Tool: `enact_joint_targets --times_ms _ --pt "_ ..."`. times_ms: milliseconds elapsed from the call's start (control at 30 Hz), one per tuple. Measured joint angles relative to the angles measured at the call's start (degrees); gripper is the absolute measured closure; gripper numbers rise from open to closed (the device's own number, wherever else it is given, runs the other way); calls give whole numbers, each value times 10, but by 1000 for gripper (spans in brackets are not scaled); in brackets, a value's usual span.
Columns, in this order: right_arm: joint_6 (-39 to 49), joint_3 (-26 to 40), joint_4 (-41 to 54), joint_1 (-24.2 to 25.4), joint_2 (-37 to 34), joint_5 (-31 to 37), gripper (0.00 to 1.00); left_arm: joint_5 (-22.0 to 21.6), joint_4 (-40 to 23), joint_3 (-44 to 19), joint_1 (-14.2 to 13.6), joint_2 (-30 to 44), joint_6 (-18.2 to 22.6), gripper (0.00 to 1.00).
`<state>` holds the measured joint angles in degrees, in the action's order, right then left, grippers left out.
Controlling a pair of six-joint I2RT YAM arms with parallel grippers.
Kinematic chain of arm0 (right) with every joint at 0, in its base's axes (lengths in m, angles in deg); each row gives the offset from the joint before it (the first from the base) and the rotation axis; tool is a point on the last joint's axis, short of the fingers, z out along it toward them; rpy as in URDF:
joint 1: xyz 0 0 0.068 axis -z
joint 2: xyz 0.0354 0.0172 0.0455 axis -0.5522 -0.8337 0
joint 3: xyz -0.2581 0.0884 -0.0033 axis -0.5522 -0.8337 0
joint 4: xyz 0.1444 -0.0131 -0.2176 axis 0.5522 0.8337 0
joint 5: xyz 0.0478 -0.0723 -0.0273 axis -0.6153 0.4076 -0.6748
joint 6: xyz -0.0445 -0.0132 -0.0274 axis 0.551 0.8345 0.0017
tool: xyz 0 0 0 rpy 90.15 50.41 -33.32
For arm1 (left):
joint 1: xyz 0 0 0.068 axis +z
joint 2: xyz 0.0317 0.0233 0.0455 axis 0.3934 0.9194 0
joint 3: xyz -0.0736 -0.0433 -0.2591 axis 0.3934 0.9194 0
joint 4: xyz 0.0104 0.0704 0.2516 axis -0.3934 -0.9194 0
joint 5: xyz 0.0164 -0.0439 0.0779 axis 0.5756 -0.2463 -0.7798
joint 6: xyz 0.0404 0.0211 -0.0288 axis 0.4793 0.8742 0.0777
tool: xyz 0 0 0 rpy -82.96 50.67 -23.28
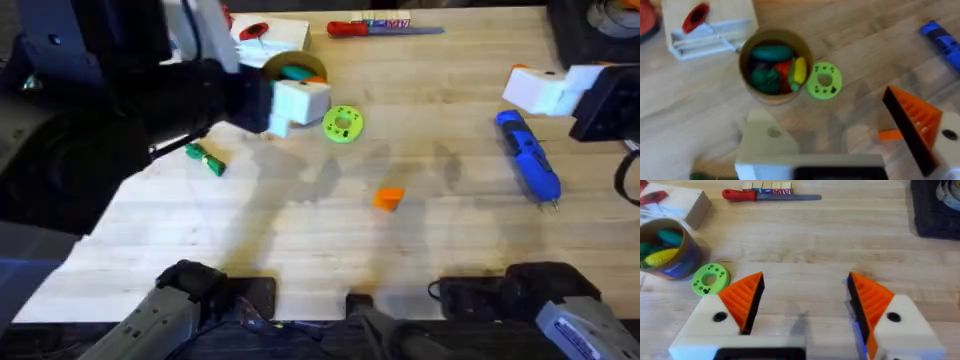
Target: Pick up the gripper from the table and insert it into the empty holder that is missing its gripper. Then pick up a screw, insert it into the mounting hole, and use the screwdriver to tighten it. Finally, clean up the table by picking up the vegetable and placing it into the bucket.
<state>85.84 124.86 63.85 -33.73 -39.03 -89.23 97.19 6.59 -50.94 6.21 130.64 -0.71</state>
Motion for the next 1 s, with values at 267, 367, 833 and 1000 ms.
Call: enact_joint_targets --times_ms 267,367,833,1000 --pt "0 0 0 0 0 0 11 10 77 0 -87 0 15 13" --pt "0 0 0 0 0 0 11 10 67 0 -88 0 16 14" --pt "0 0 0 0 0 0 11 9 144 34 -99 -21 45 13" --pt "0 0 6 0 0 0 10 9 245 165 -118 -131 52 12"
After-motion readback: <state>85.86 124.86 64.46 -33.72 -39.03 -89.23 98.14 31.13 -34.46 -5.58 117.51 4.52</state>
